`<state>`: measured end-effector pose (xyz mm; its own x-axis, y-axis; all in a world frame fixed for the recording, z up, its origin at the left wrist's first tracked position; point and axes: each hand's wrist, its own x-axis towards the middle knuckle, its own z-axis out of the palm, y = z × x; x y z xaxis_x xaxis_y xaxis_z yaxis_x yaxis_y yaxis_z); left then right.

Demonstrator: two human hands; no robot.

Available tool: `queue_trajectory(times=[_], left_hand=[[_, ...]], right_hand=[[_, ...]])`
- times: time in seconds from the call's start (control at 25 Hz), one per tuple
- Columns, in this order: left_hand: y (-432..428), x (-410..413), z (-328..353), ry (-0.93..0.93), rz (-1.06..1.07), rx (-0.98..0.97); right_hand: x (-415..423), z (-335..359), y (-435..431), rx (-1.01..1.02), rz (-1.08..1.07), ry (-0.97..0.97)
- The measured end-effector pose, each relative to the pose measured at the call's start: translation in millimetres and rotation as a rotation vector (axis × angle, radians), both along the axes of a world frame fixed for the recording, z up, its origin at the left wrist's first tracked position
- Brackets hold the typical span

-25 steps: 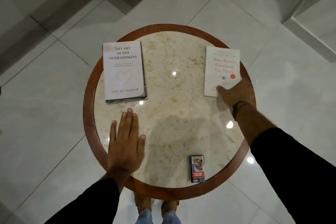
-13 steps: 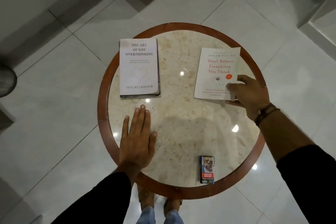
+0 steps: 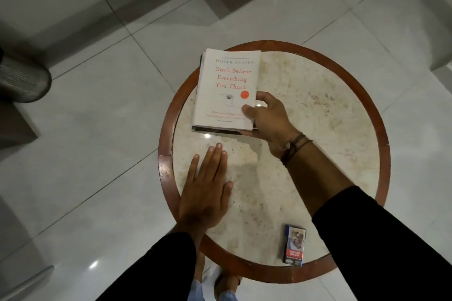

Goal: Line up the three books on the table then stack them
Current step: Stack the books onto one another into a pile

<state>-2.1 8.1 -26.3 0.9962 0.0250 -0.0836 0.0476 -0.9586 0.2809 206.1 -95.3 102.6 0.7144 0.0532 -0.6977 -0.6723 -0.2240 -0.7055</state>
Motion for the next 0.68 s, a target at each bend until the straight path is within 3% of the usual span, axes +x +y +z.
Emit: queue_trajectory(times=[0.24, 0.4, 0.52, 0.6, 0.68], left_hand=[[0, 0, -2, -0.014, 0.003, -0.012], [0, 2, 2, -0.002, 0.003, -0.031], [4, -1, 14, -0.096, 0.007, -0.232], [11, 18, 32, -0.217, 0.184, -0.418], [23, 62, 61, -0.242, 0.532, -0.450]], right_hand=[[-3, -29, 15, -0.280, 0.008, -0.104], [-3, -36, 8, -0.495, 0.156, -0.142], [0, -40, 4, -0.496, 0.154, -0.124], [5, -40, 5, -0.482, 0.119, -0.164], [13, -40, 11, -0.457, 0.100, -0.170]])
